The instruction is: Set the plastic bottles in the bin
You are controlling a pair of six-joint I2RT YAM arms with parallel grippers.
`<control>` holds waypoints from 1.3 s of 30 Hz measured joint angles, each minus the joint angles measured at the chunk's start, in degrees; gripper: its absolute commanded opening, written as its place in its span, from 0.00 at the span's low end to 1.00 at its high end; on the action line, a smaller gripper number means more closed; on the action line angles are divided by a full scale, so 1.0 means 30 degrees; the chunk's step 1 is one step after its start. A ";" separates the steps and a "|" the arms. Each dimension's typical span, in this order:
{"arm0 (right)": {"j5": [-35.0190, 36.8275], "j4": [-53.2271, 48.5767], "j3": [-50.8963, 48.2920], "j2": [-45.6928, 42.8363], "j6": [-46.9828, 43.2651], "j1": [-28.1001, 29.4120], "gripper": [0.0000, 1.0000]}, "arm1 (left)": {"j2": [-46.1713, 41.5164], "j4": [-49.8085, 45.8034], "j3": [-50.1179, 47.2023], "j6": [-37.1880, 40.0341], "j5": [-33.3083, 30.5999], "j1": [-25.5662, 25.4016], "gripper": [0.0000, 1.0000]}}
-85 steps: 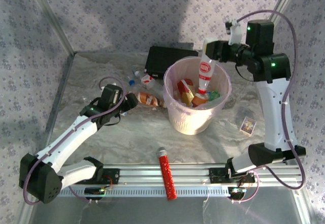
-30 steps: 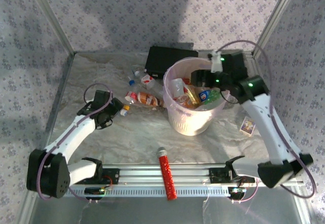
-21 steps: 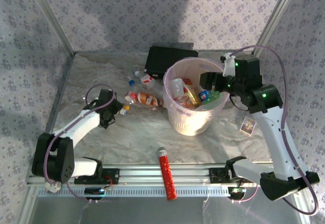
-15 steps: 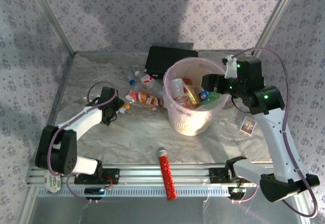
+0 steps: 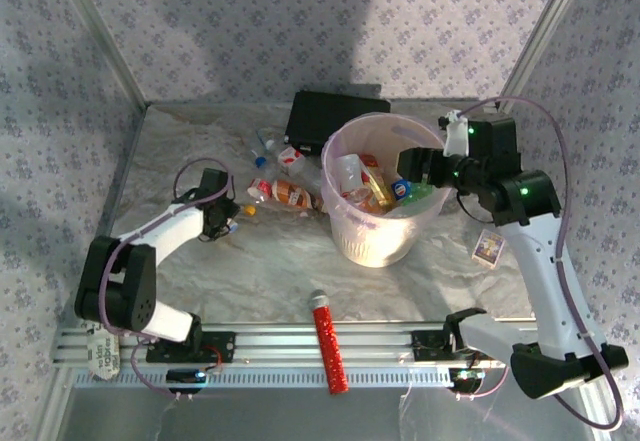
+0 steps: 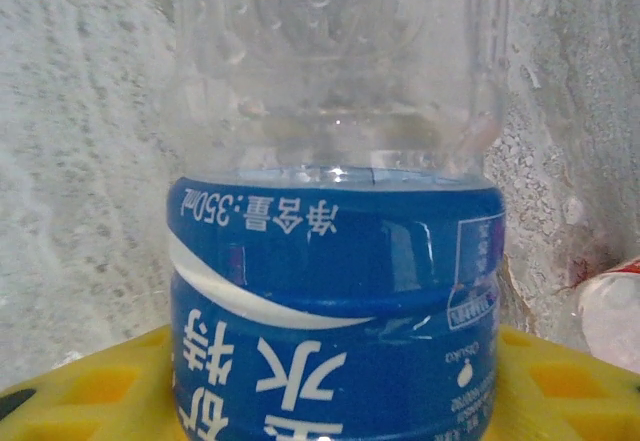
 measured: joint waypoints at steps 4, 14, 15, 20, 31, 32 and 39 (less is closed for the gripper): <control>-0.0532 0.0131 0.0262 0.0459 0.0007 0.0036 0.78 | -0.2193 -0.1158 0.0131 0.0539 -0.0270 -0.0517 0.56; -0.1282 0.1610 0.4561 0.3453 0.0015 0.3133 0.78 | -0.8786 0.0029 0.0444 0.4656 0.3395 -0.1712 0.42; -0.1341 0.1843 0.5238 0.4036 0.0015 0.3759 0.78 | -0.9245 0.0670 0.0452 0.5078 0.4320 -0.1770 0.41; -0.1661 0.2739 0.7934 0.6863 0.0109 0.6098 0.81 | -0.9559 0.2878 0.0852 0.6688 0.7861 -0.2798 0.40; -0.4328 0.2790 1.2706 1.2874 0.0882 0.7854 0.84 | -0.8903 0.6229 0.1508 0.8451 1.1366 -0.5697 0.38; -0.4371 0.2790 1.2801 1.3092 0.0984 0.7868 0.83 | -0.8830 0.6280 0.1639 0.8510 1.1366 -0.5756 0.38; -0.5056 0.2739 1.2998 1.3981 0.1515 0.7978 0.67 | -0.8357 0.6776 0.2339 0.8816 1.1562 -0.6011 0.38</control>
